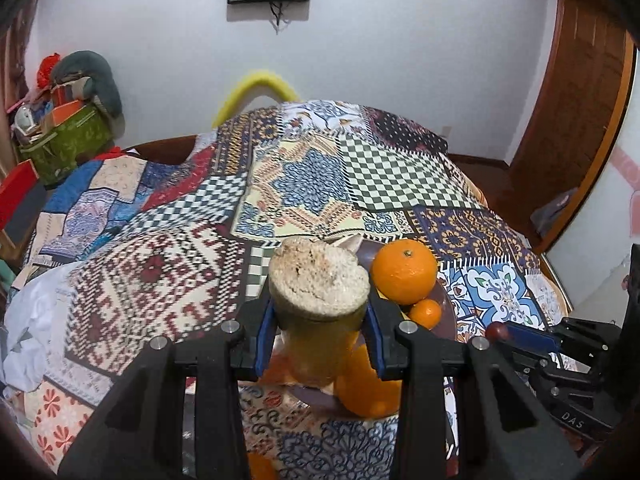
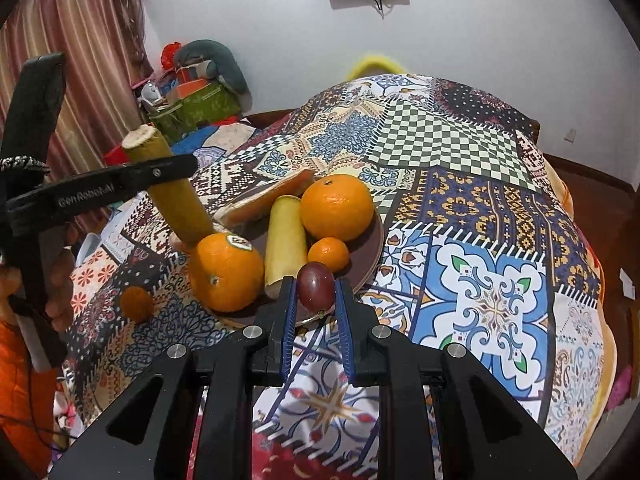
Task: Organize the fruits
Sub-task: 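Lower the squash onto the plate and open the left tool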
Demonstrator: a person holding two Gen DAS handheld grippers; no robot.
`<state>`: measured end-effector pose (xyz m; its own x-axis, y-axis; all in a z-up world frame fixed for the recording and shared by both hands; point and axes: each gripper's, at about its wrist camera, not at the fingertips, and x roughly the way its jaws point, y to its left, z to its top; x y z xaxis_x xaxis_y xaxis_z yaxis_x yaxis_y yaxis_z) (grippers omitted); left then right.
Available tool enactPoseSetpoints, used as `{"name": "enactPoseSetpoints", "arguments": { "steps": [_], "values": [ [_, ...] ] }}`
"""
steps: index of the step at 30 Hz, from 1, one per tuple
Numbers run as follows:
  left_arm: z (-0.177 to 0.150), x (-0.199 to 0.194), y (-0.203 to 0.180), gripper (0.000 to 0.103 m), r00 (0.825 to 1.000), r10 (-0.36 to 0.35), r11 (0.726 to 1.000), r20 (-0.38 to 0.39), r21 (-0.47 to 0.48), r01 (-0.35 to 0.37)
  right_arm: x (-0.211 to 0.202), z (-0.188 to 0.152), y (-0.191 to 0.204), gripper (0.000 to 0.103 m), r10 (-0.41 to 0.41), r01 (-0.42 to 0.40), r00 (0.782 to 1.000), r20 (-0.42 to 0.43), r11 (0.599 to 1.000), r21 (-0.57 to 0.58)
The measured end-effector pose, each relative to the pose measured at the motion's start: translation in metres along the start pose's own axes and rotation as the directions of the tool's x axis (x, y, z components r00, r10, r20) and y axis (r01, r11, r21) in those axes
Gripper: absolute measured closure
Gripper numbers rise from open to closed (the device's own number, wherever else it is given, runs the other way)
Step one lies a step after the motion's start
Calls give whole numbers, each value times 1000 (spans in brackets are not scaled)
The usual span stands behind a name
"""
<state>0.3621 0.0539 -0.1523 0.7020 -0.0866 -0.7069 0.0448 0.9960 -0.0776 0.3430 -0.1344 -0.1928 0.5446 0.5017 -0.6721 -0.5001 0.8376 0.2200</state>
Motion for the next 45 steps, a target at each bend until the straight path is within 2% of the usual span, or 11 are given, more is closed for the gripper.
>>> {"name": "enactPoseSetpoints", "arguments": {
  "steps": [3,9,13,21,28,31,39,45],
  "values": [
    [3,16,-7,65,1000,0,1000,-22,10,1,9,2,-3,85,0,0,1000,-10,1000,5],
    [9,30,-22,65,999,39,997,-14,60,-38,27,2,-5,85,0,1,999,-39,1000,7],
    [12,36,-25,65,999,41,996,-16,77,-39,35,1,-6,85,-1,1,999,-53,1000,6],
    [15,42,-27,63,1000,-8,998,-30,70,10,45,4,-9,85,1,0,998,-67,1000,14],
    [13,43,-31,56,997,-59,997,-59,52,62,46,3,-9,85,0,2,996,-89,1000,15],
    [13,38,-31,56,995,-83,996,-61,40,85,45,4,-9,85,1,1,996,-94,1000,17],
    [6,7,-27,56,995,-90,995,-33,27,91,28,6,-4,79,-10,11,998,-66,1000,14],
    [-2,-25,-18,53,997,-73,997,-1,8,73,3,6,9,79,-21,21,999,-34,1000,-4]
  ]
}}
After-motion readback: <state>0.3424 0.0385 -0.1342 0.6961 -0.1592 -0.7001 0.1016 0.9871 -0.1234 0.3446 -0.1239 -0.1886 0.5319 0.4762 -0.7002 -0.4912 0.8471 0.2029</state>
